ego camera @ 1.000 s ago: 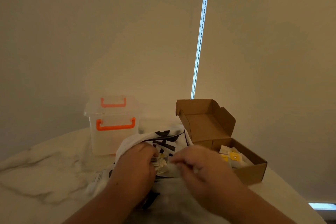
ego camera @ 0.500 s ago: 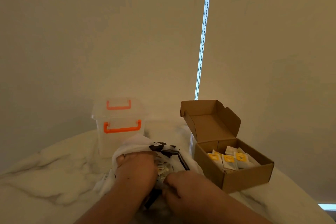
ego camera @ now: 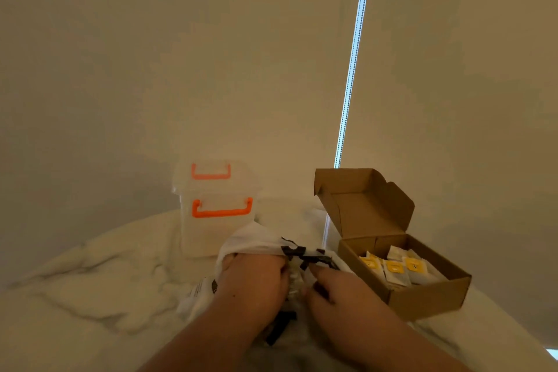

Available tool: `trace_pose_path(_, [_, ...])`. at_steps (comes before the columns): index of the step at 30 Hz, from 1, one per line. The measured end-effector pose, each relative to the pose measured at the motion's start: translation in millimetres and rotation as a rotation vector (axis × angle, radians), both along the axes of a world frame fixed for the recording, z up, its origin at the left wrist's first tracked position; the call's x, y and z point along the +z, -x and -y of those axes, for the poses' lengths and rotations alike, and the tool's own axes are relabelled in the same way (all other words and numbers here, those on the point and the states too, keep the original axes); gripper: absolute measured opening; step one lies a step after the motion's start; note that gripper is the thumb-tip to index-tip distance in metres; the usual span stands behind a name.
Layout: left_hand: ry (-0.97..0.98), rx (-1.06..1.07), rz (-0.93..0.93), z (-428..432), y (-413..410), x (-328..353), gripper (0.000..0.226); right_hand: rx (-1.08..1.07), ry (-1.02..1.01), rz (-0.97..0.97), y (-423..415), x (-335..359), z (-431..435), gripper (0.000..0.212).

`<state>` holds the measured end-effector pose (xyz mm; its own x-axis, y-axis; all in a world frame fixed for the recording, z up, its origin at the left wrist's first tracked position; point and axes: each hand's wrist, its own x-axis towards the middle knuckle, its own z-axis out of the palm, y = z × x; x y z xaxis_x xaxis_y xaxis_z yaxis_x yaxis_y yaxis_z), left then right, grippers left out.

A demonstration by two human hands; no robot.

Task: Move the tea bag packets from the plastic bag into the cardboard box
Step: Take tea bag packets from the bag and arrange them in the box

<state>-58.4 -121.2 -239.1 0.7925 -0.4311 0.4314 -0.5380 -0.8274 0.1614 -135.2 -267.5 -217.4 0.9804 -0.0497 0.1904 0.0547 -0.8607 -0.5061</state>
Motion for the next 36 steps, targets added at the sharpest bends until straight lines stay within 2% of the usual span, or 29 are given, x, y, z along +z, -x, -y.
trace_pose_path(2, [0.024,-0.052,-0.062,1,6,8,0.029,-0.065,-0.053,0.02,-2,-1,6,0.041])
trace_pose_path(4, [0.08,-0.15,-0.036,1,8,15,0.024,-0.109,-0.12,0.024,-4,-3,12,0.045])
trace_pose_path(7, [0.13,-0.281,0.027,0,12,12,0.023,-0.14,-0.235,0.044,-5,-3,18,0.034])
trace_pose_path(10, [0.154,-0.358,0.005,1,11,12,0.023,-0.152,-0.372,0.037,-6,-3,21,0.033])
trace_pose_path(15, [0.207,-0.352,0.012,-1,18,14,0.025,-0.146,-0.467,0.056,0,1,22,0.021])
trace_pose_path(18, [0.277,-0.278,0.002,-1,21,17,0.018,-0.091,-0.428,0.081,9,8,23,0.021])
trace_pose_path(21, [0.24,-0.191,0.025,0,17,16,0.018,-0.039,-0.36,0.132,24,24,28,0.024])
trace_pose_path(27, [0.184,-0.124,0.039,0,11,10,0.032,-0.285,-0.392,0.366,32,55,88,0.018])
trace_pose_path(30, [0.172,-0.11,0.032,1,11,9,0.033,-0.393,-0.284,0.268,18,45,114,0.015])
trace_pose_path(36, [0.168,-0.077,0.023,1,8,8,0.035,-0.358,-0.075,-0.043,-1,36,112,0.02])
